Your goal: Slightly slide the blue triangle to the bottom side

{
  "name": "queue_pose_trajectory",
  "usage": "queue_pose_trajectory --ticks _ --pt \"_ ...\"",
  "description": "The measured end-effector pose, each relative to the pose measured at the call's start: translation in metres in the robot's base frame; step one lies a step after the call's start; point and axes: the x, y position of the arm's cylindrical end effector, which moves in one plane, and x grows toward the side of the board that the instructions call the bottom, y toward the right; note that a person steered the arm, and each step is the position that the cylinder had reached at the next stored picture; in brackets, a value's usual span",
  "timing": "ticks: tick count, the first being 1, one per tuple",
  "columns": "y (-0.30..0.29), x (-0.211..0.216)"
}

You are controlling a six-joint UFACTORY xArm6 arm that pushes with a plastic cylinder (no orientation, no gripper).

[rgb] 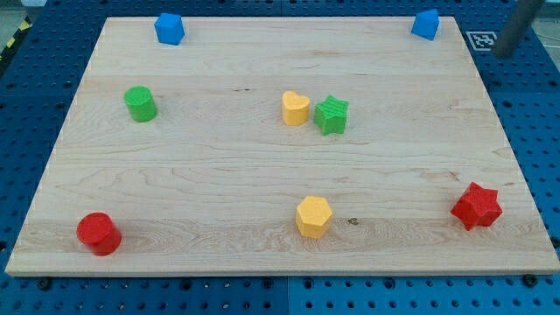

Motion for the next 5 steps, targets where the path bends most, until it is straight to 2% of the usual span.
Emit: queue_pose_trajectory --ticks 1,2,5 --pt "-0.008 -0.044" --pt "-0.043 -0.072" --pt "-0.066 -0.050"
